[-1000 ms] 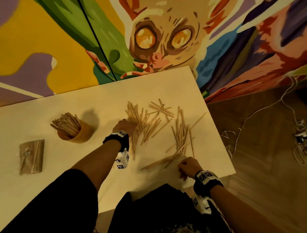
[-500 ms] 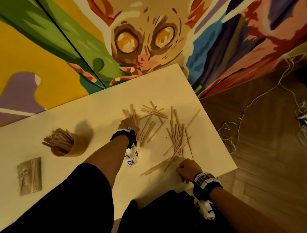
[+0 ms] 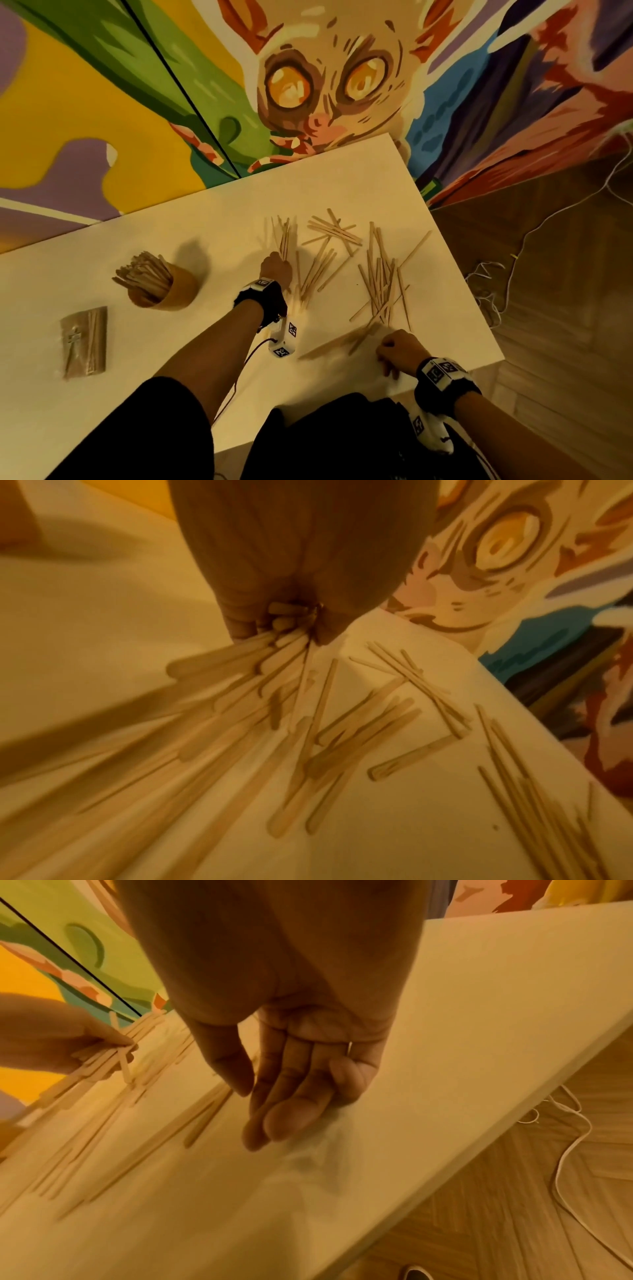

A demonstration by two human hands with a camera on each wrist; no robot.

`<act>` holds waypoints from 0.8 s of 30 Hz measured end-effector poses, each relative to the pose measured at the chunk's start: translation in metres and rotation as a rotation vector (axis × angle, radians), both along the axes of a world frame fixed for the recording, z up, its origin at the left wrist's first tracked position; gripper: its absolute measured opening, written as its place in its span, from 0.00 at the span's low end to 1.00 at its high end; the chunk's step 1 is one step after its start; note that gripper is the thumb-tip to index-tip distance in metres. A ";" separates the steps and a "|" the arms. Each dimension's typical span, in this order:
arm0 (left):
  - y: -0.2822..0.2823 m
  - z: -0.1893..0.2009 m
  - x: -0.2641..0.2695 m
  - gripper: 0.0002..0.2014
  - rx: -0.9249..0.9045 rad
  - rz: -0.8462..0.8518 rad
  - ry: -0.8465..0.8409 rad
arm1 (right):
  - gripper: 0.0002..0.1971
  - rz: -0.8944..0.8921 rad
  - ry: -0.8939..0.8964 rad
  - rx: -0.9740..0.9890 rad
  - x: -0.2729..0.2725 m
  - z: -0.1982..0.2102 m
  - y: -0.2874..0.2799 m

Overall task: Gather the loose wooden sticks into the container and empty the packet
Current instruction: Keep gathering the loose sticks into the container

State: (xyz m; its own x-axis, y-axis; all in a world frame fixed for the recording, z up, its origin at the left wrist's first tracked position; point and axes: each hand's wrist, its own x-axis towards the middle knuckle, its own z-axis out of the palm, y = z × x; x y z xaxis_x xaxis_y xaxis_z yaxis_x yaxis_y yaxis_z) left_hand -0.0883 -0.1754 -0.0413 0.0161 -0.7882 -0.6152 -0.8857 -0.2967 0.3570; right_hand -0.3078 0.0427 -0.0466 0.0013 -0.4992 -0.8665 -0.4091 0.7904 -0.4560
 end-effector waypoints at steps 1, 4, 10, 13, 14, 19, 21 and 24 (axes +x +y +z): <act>0.001 0.002 0.004 0.23 -0.030 0.043 0.044 | 0.10 0.004 -0.010 -0.004 -0.001 0.000 -0.001; 0.005 0.007 0.020 0.18 -0.077 0.203 0.222 | 0.11 0.025 -0.030 -0.025 -0.002 0.000 -0.003; 0.032 0.028 0.043 0.09 -0.030 0.428 0.582 | 0.12 0.050 -0.095 -0.082 0.002 0.009 -0.017; 0.059 0.042 0.047 0.09 0.069 0.451 0.729 | 0.12 0.057 -0.119 -0.119 0.006 0.018 -0.028; 0.069 0.047 0.049 0.09 0.098 0.454 0.771 | 0.12 0.061 -0.125 -0.129 0.009 0.023 -0.033; 0.119 0.057 0.058 0.05 0.296 0.448 0.906 | 0.11 0.026 -0.187 -0.206 0.027 0.040 -0.054; 0.134 0.061 0.059 0.05 0.385 0.428 0.854 | 0.11 -0.012 -0.202 -0.231 0.035 0.042 -0.060; 0.149 0.065 0.064 0.06 0.481 0.392 0.778 | 0.14 -0.101 -0.224 -0.235 0.051 0.044 -0.066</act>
